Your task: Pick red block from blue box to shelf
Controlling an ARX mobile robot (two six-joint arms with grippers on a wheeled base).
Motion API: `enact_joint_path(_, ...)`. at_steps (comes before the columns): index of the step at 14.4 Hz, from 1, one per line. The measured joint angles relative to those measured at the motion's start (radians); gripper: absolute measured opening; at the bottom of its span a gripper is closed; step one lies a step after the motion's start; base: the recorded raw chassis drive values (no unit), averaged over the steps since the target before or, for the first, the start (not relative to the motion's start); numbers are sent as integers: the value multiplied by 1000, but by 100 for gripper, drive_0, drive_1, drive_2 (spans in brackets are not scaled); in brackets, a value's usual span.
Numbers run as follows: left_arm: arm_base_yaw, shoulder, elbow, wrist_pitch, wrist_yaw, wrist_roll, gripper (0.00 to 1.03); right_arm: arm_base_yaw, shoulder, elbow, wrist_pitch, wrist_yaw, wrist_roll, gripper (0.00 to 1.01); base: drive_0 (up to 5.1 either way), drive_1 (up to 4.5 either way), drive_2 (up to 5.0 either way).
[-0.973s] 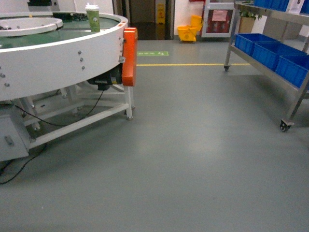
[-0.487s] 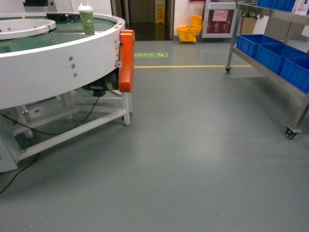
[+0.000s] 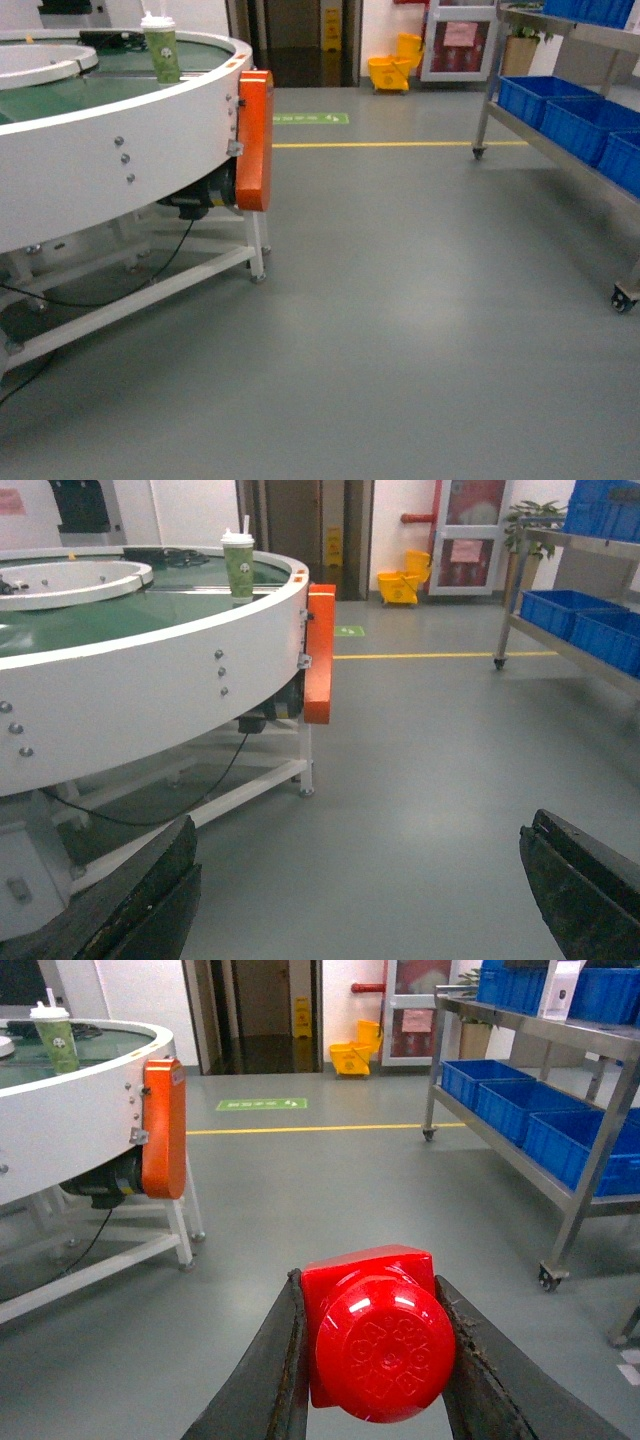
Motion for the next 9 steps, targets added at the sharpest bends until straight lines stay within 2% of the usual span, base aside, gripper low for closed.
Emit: enact_joint_path(9,0,0,0,0,0,0,98,0,0,0,-2,0,0,28,9,442,-425)
